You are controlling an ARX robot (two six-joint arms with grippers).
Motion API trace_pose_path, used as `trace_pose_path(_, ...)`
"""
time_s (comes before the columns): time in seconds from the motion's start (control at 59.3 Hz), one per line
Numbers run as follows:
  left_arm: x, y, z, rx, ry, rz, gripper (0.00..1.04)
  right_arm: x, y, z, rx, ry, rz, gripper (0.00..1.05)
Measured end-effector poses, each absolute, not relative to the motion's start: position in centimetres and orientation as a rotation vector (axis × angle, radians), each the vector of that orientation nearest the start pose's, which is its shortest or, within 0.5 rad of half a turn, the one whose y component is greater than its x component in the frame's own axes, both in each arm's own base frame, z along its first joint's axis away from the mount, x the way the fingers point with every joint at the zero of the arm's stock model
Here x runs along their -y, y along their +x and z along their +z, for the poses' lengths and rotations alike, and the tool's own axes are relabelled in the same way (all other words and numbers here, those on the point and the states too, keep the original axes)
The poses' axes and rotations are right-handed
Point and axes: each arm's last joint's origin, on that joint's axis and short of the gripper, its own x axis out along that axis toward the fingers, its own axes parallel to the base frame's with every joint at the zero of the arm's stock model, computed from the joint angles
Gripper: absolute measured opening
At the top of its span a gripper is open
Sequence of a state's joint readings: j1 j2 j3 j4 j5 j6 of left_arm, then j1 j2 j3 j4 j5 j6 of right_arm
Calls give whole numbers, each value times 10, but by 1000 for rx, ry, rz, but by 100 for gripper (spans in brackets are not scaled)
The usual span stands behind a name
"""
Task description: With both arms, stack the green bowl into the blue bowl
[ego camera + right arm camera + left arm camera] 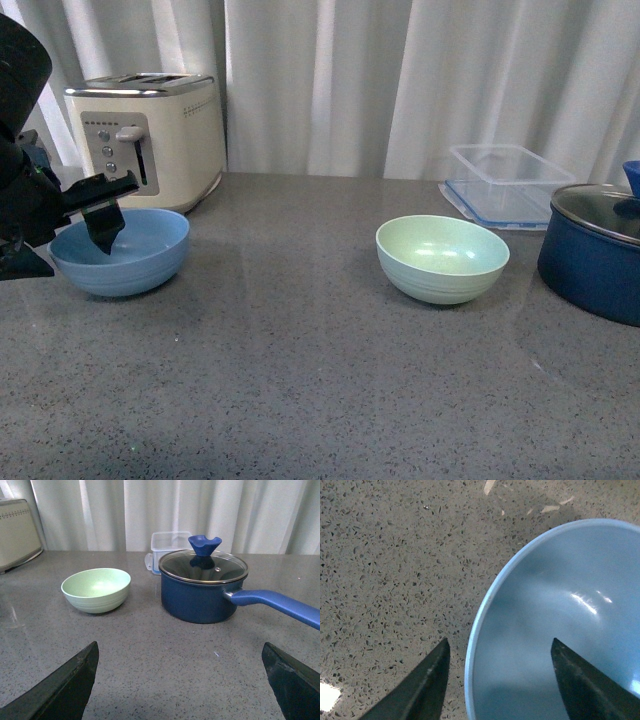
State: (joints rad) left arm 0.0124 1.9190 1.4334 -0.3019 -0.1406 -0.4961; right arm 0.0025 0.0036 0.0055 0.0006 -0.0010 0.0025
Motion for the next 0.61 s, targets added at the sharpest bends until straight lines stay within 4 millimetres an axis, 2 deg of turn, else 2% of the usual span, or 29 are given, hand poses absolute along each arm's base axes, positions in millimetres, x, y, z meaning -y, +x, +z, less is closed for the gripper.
trace_pose_path(0.202,-8,424,222,-738,-424,339,25,0,98,165,2,2,3,95)
trace_pose_path(0.354,-4,422,228,-739,-434,318,4,0,98,165,2,2,3,95)
trace_pose_path(0.472,8,417,238,-734,-453,268,4,0,98,165,2,2,4,95)
trace_pose_path(0.607,31,416,261,-700,-464,176,4,0,98,165,2,2,3,95)
